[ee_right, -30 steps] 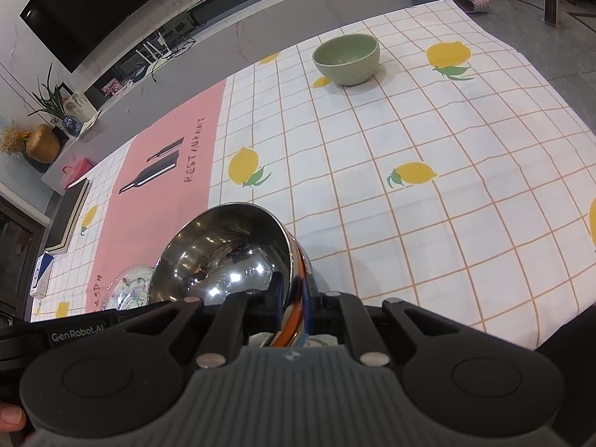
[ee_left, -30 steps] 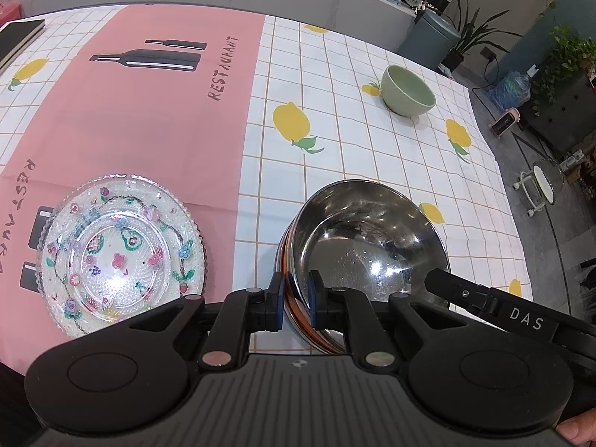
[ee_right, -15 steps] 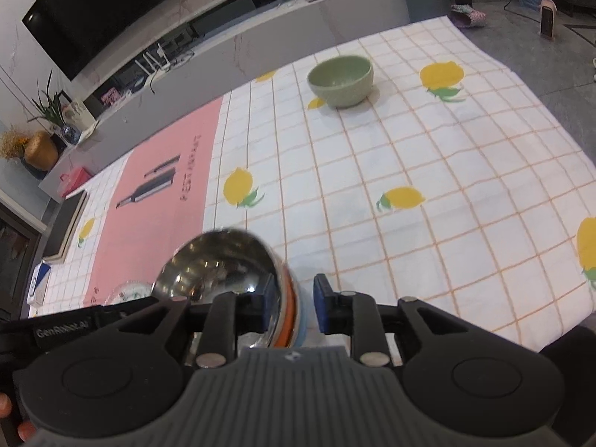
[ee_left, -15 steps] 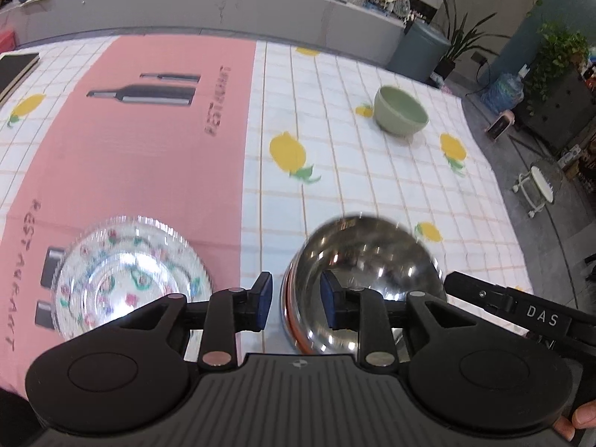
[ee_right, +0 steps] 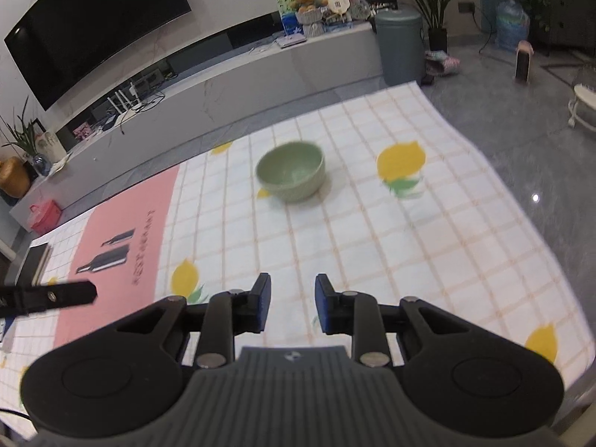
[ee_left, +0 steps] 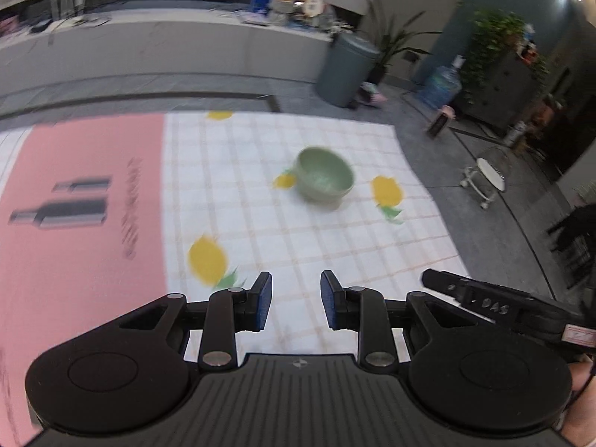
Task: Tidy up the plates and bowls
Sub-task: 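Open both tools and move them to the pale green bowl, then close both tools on the green bowl rim and lift it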
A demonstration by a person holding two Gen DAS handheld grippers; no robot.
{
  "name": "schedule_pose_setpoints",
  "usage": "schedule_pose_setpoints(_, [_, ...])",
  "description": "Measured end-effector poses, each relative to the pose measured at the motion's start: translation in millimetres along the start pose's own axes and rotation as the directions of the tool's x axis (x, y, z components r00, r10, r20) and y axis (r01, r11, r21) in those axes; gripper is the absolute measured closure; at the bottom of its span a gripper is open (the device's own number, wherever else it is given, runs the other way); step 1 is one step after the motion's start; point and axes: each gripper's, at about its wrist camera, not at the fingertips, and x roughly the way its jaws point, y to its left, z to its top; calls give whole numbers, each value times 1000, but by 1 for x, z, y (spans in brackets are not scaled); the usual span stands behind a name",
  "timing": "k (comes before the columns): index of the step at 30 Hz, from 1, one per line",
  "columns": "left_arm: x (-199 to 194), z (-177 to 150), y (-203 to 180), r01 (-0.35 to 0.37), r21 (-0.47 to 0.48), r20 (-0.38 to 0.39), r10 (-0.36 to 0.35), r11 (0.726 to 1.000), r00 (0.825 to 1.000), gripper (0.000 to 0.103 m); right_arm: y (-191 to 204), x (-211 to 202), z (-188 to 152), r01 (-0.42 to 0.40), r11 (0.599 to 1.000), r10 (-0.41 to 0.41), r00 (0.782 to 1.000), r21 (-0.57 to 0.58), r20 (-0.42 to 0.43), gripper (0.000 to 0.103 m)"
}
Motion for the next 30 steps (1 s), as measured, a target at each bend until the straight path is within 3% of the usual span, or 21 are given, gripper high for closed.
schedule_pose_setpoints(2, [11,18,-4,19,24,-5,-19,1000,1000,70,-3,10,13,8,1000,-8,1000,-10,0,72])
schedule_pose_setpoints(7, [54,59,-9,85,52,-53,-83,995,995,68,-14,44,46,20,1000,-20,1000,-13,-19,72])
schedule_pose_setpoints(14, [126,96,3,88,31,-69,-86,996,994,68,-25,102,83,37,999,-37,998,-1,-50,72])
schedule_pose_setpoints(23, [209,114,13,45,16,-125,-43,999,991,68,-39,171,106,46,997,-40,993,56,-111,72])
schedule_pose_setpoints(30, [241,117,19,24,-1,-162,-23,1000,986,69,-39,201,112,37,996,-25,989,81,-145,79])
